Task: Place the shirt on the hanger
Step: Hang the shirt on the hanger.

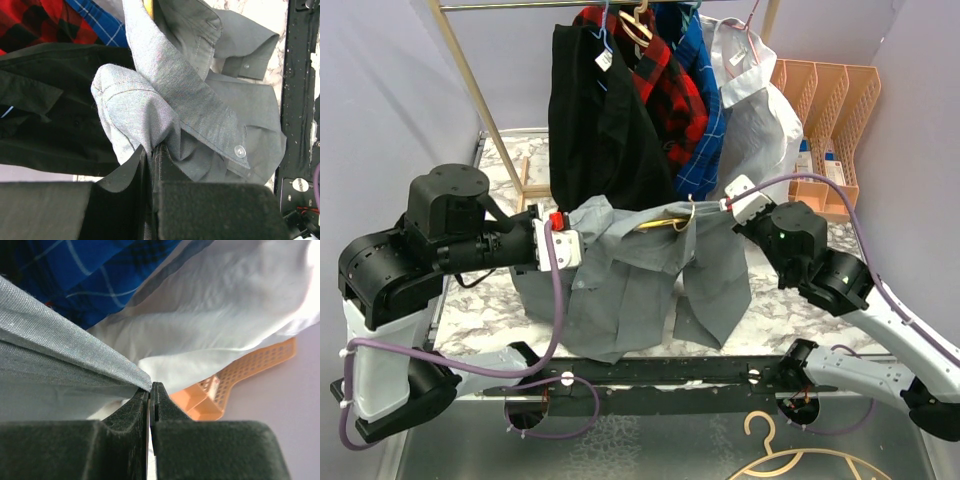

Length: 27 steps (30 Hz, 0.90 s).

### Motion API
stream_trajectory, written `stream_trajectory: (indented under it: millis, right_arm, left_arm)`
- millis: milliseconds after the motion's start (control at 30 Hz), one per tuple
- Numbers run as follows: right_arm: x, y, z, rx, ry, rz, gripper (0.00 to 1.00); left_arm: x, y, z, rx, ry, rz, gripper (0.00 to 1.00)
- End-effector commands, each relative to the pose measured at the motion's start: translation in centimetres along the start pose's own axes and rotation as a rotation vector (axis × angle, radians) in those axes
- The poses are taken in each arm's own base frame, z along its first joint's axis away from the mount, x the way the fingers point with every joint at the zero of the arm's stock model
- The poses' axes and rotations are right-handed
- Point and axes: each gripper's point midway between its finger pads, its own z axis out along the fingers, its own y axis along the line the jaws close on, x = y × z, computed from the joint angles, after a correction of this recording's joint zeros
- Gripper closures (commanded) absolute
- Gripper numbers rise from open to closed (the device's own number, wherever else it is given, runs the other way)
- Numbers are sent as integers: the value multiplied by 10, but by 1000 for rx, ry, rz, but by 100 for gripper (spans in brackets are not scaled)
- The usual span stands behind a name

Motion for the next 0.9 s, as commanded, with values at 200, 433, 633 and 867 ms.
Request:
stream_trajectory:
  millis: [200, 433, 633, 867]
  right_arm:
    - [-36, 55, -40, -480, -56, 139, 56]
    - [-105, 22, -109, -555, -419, 387, 17]
    - [-172, 20, -141, -771, -544, 613, 17]
    - [-171, 18, -85, -606, -149, 1070, 15]
  left_arm:
    - [-6, 1, -24, -94, -39, -16, 100]
    - [5, 2, -5, -56, 15, -29, 100]
    - [21, 15, 21, -82, 83, -60, 100]
    - [15, 36, 40, -121, 84, -103, 100]
